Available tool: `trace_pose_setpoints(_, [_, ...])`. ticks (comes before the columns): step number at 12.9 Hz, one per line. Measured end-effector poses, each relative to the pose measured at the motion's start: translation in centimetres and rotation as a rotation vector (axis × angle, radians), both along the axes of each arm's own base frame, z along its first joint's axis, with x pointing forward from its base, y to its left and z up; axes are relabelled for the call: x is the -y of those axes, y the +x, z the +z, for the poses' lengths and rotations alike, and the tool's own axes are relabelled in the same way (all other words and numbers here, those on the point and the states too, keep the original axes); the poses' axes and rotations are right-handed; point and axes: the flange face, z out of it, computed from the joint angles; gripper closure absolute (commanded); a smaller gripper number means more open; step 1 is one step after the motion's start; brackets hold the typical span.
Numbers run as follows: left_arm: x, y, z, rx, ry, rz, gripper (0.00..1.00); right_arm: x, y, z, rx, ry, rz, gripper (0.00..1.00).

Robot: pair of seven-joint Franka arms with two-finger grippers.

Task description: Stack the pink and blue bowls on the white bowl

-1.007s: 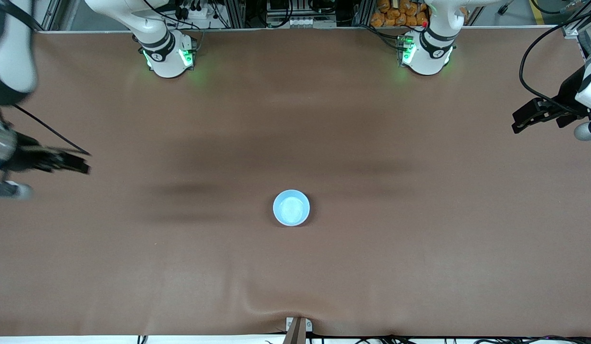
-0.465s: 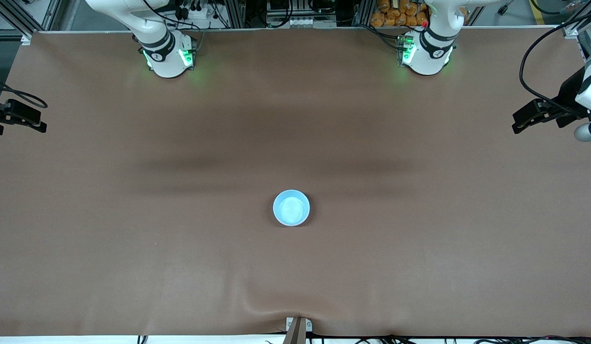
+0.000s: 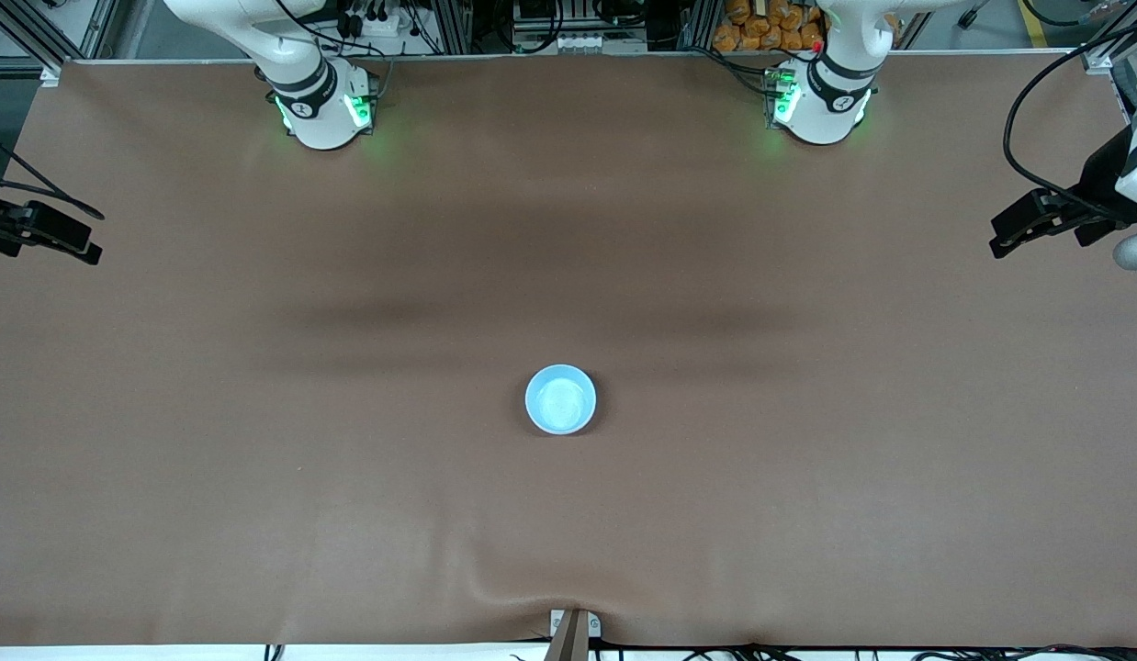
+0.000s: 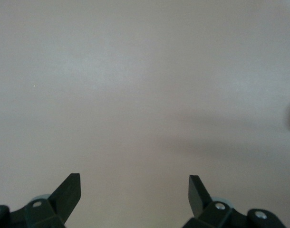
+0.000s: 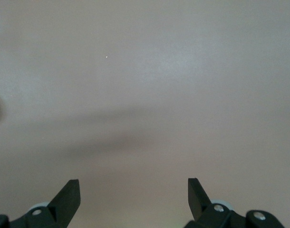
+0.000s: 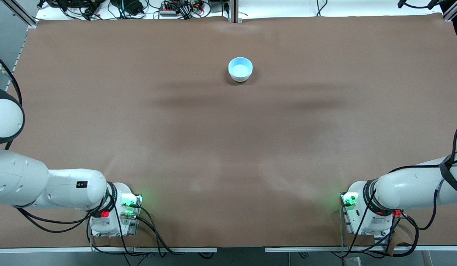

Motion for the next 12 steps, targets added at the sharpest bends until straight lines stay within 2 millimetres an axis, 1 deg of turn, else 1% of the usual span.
trace_pose_setpoints(3, [0.3,-1.0,-1.0,0.030,-0.009,-0.005,0.00,0.3,-0.1,0.2,0.003,0.001,-0.005,0.00])
trace_pose_setpoints(5, [0.3,-1.4,-0.5,0.042,-0.009,-0.005,0.00,0.2,-0.1,0.2,0.002,0.002,-0.002,0.00])
trace_pose_setpoints(12, [0.2,-1.6,-0.3,0.033,-0.008,-0.003,0.00,-1.9,-0.2,0.1,-0.009,0.007,0.036,0.00])
